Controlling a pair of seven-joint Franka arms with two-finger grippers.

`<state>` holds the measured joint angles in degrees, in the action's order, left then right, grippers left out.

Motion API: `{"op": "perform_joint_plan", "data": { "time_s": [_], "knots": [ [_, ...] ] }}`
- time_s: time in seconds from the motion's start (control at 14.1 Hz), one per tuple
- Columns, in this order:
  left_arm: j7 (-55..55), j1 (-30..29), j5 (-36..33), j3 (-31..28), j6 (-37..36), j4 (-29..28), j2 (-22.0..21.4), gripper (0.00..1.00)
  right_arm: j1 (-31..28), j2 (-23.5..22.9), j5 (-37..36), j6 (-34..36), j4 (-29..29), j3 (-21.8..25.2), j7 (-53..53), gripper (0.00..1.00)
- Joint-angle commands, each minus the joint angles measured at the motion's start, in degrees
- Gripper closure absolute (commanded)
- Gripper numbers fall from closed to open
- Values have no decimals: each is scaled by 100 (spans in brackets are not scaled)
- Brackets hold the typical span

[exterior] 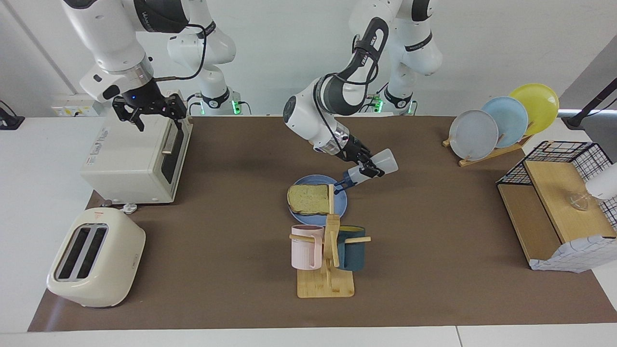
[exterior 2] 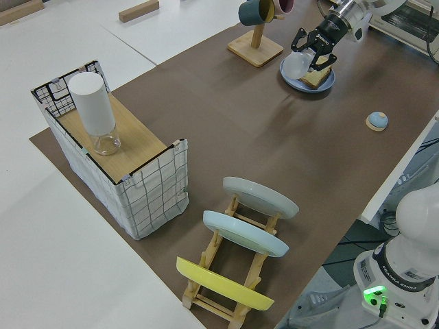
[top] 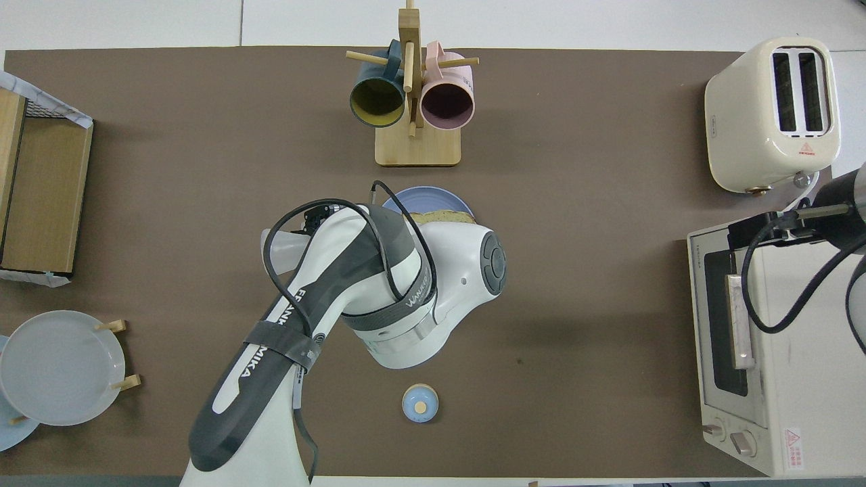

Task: Put bread on plate and add seasoning

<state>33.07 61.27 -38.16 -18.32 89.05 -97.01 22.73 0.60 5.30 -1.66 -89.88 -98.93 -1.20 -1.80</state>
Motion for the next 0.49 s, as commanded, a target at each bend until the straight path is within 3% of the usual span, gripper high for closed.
{"op": "perform_joint_plan", "data": {
  "time_s": [0.0,0.42],
  "knots": [
    [-46,35,-357,-75,-169,156,100,100,36,50,-36,76,-30,119,-128,0],
    [-38,394,-482,-67,-476,260,100,100,54,-283,-36,199,225,137,-119,0]
  ]
}}
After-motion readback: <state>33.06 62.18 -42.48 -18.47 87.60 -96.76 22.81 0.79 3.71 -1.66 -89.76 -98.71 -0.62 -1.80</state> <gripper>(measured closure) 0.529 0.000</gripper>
